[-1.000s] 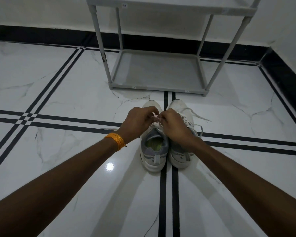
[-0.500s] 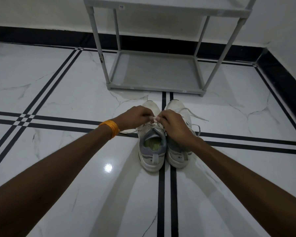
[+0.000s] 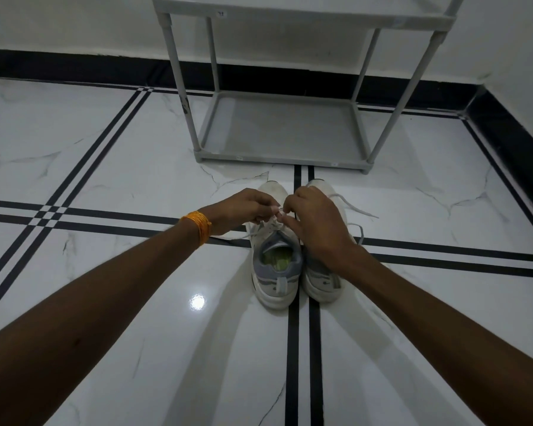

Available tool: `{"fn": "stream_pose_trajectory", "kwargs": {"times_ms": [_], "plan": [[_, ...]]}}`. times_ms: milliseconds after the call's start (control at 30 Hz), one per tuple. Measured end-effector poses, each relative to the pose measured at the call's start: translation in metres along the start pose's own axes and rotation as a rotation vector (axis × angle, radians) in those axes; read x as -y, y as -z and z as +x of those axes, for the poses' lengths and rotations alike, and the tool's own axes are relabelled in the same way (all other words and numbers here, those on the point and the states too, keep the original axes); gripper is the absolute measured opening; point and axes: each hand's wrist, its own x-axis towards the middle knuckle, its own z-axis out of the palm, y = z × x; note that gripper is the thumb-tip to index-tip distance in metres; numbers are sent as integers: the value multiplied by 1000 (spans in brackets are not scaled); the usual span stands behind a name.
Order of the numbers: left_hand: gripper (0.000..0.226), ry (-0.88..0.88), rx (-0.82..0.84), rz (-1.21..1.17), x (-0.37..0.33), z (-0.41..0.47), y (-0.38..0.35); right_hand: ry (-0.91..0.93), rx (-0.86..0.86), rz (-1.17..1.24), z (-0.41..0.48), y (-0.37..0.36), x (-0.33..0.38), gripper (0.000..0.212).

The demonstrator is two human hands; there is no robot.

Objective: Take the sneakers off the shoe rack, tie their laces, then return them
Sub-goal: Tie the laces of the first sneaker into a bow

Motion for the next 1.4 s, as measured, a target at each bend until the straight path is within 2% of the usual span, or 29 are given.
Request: {"fn": "stream_pose_trajectory", "kwargs": {"times_ms": [133, 333, 433, 567, 633, 800, 900, 1000, 1133, 1167, 1233, 1300, 1400], "plan": [[19, -28, -17, 21, 1, -4, 6, -28, 34, 48, 3, 0, -1, 15], [26, -68, -117, -88, 3, -11, 10, -135, 87, 131, -1, 5, -13, 12], [21, -50, -210, 232, 14, -17, 18, -179, 204, 32, -14, 9, -34, 14], [20, -58, -235, 654, 30, -19, 5, -212, 339, -9, -21, 9, -39, 13], [20, -70, -278, 727, 32, -15, -3, -217, 341, 1, -17, 9, -34, 15], [17, 48, -495, 539, 30, -11, -11, -340, 221, 214, -16, 11, -33, 36], [24, 127, -606, 574, 27, -10, -16, -318, 235, 57, -18, 8, -23, 33], [23, 162, -661, 619, 27, -9, -18, -217, 240, -134, -19, 5, -25, 10], [20, 261, -636, 450, 43, -10, -16, -130, 242, -255, -23, 0, -30, 18], [19, 225, -643, 489, 44, -12, -18, -129, 249, -251, -24, 0, -29, 18], [25, -4, -629, 754, 47, -14, -18, -152, 253, -228, -23, -2, -33, 17], [38, -197, -504, 1013, 50, -23, -14, -170, 257, -235, -20, 0, -36, 17], [30, -236, -436, 1181, 62, -29, -4, -123, 302, -318, -21, -1, -40, 18]]}}
